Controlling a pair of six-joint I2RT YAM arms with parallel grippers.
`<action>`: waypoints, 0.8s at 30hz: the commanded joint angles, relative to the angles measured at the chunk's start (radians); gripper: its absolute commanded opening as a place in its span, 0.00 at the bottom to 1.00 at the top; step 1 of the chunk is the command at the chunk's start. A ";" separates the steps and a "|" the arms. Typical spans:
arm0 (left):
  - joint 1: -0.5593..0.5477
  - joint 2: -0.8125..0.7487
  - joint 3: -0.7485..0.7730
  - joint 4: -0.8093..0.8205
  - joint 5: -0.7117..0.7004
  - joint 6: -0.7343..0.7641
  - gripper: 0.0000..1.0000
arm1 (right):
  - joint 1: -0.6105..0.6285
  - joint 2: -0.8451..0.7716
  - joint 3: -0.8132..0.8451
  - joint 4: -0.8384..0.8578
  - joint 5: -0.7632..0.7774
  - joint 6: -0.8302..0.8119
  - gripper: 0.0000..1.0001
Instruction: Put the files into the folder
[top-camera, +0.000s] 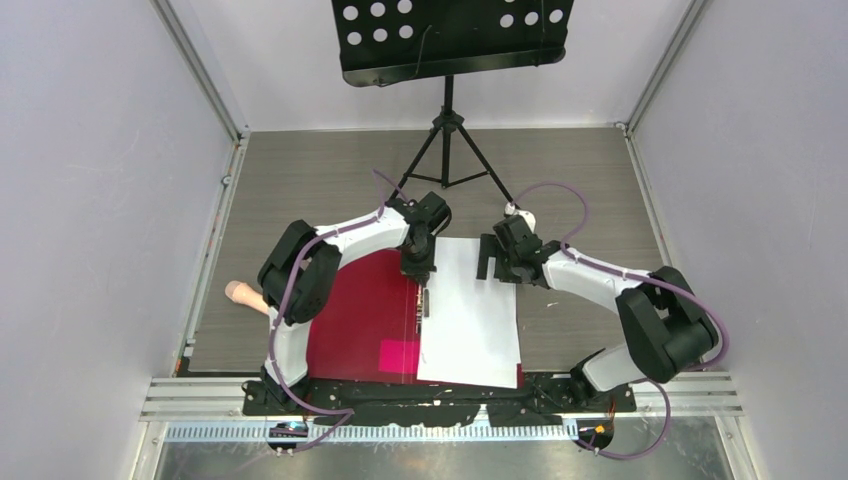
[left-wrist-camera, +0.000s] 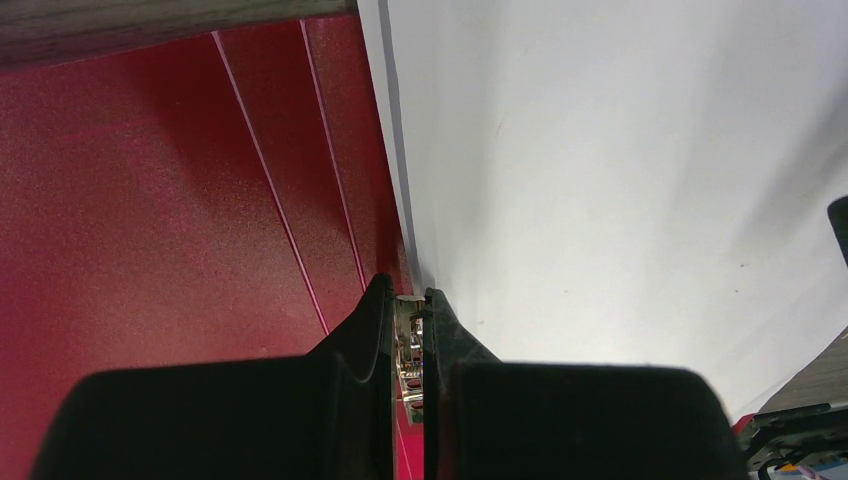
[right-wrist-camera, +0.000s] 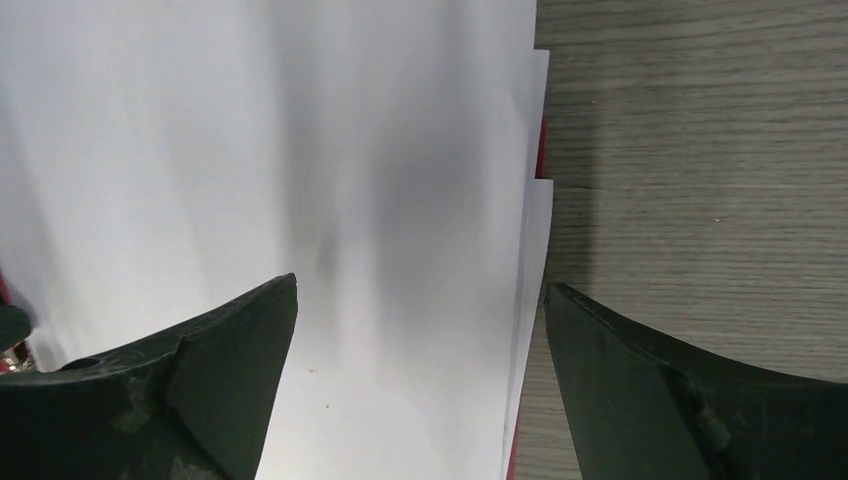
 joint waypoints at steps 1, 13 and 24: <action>-0.006 0.003 0.030 -0.020 0.006 0.014 0.00 | -0.003 0.026 0.041 -0.016 0.078 0.004 0.99; -0.005 0.017 0.050 -0.022 0.011 0.030 0.00 | 0.024 0.046 0.005 0.119 -0.025 0.047 1.00; -0.005 0.025 0.068 -0.039 -0.017 0.058 0.00 | 0.040 -0.003 0.001 0.070 0.028 0.046 0.99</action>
